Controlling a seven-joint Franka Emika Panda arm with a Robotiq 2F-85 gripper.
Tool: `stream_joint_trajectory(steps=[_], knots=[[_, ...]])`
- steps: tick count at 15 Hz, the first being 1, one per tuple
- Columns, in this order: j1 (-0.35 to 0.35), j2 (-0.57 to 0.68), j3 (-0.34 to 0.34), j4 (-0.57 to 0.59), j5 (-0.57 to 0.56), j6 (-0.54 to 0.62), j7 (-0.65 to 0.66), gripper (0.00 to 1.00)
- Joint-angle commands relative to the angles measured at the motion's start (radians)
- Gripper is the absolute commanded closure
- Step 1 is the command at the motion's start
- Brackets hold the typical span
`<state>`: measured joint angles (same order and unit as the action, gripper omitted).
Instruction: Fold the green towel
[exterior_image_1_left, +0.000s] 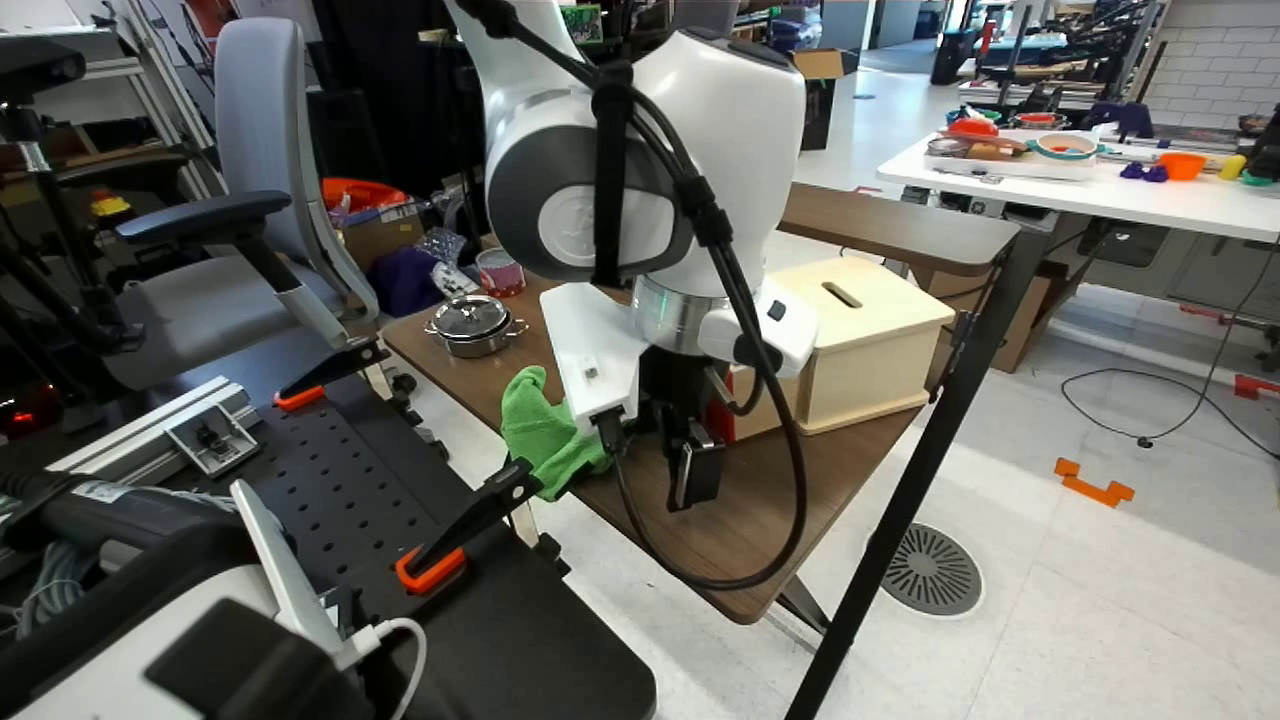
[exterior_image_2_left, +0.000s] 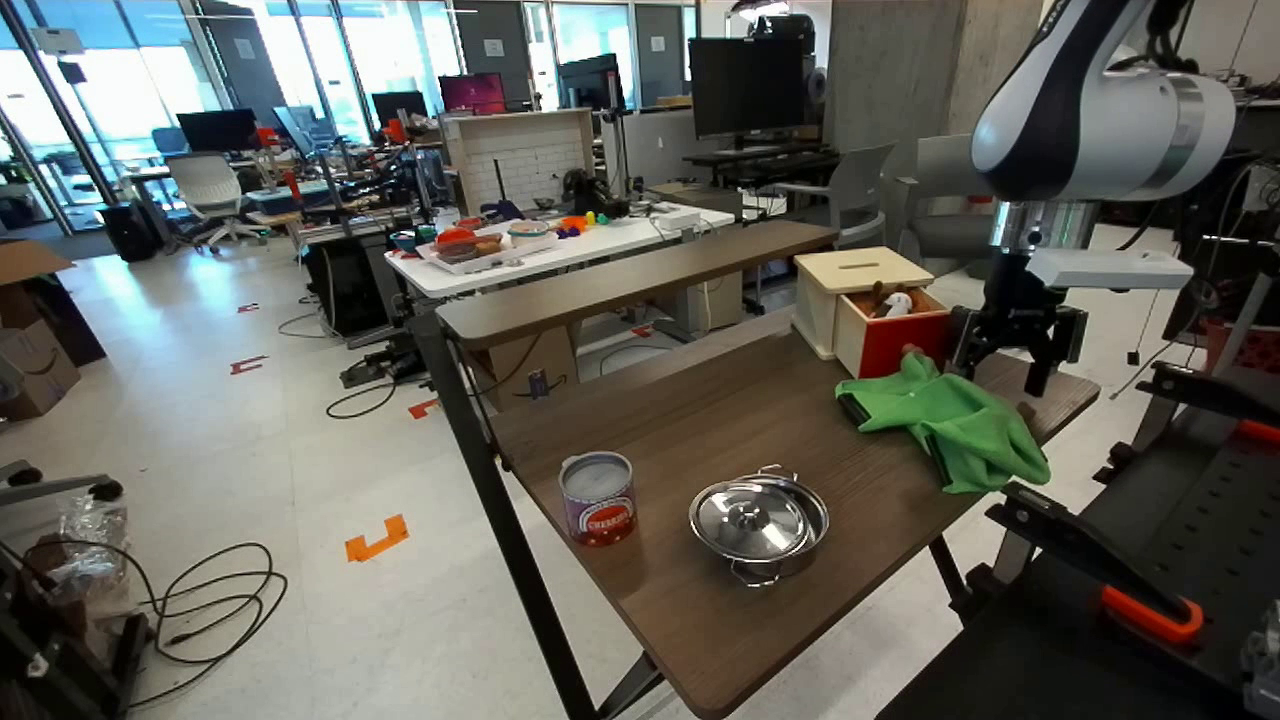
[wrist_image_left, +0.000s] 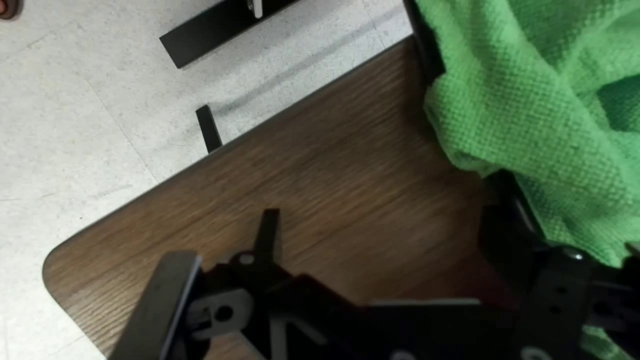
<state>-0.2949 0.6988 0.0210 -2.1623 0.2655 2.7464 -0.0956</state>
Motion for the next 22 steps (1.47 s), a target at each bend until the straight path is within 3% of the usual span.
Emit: stream_joint_trajectory(steps=[1, 6, 16, 22], knots=[[-0.072, -0.103, 0.072, -0.097, 0.052, 0.004, -0.053, 0.0], [-0.129, -0.2, 0.135, -0.178, 0.135, -0.007, -0.119, 0.0], [-0.079, -0.138, 0.089, -0.11, 0.127, 0.011, -0.078, 0.0], [-0.037, -0.031, 0.043, -0.011, 0.098, 0.037, -0.024, 0.0]])
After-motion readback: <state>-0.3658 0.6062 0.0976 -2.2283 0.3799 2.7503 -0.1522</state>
